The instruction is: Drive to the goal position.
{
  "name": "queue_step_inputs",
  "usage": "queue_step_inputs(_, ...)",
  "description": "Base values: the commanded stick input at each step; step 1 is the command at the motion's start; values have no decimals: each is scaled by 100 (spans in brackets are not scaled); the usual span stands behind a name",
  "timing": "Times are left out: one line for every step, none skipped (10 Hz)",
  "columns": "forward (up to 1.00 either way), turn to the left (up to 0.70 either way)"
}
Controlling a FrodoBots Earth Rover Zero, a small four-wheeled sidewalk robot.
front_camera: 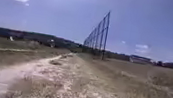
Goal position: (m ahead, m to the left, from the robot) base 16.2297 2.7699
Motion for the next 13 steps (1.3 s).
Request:
queue_step_inputs(70,0)
queue_step_inputs(70,0)
queue_step_inputs(70,0)
queue_step_inputs(70,0)
queue_step_inputs(70,0)
queue_step_inputs(70,0)
queue_step_inputs(70,27)
queue_step_inputs(70,27)
queue_step_inputs(70,14)
queue_step_inputs(70,1)
queue_step_inputs(70,0)
queue_step_inputs(70,0)
queue_step_inputs(70,0)
